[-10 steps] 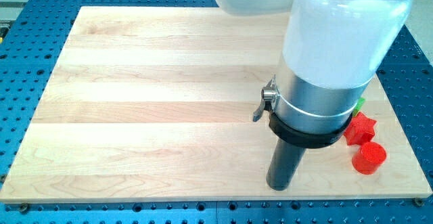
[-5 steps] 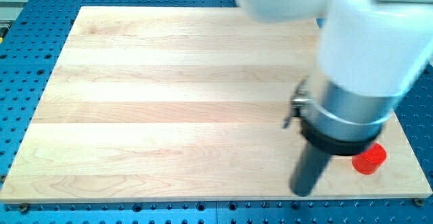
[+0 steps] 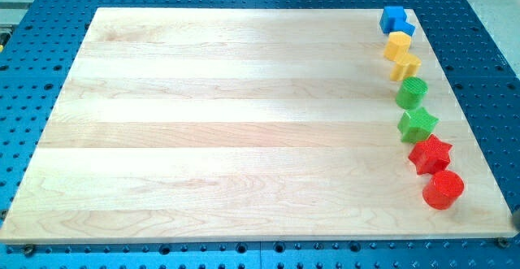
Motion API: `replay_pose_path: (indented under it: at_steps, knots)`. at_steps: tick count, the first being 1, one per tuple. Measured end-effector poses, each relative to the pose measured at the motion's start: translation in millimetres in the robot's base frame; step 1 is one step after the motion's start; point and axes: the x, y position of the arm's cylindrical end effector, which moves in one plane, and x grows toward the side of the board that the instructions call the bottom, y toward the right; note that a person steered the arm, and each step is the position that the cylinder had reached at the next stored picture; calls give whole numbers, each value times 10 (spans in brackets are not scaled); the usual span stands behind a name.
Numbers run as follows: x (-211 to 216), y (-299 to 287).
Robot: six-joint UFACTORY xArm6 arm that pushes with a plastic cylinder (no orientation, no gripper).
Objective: Move the blue triangle to the left of the blue cube
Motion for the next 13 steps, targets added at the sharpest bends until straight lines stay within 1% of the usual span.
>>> replay_pose_path:
  at_steps: [1, 2, 3, 4, 5, 6, 7, 8, 9, 10, 11, 12, 13]
  knots:
    - [-216, 111]
    - [-649, 114]
    - [-1785, 129]
    - [-1890, 124]
    - [-2451, 71]
    - [-2711, 124]
    - [-2751, -305]
    - [-2961, -81]
    - [-3368, -131]
    - [-3547, -599]
    - [-3341, -1074]
    - [-3234, -1112]
    - [-3192, -1390]
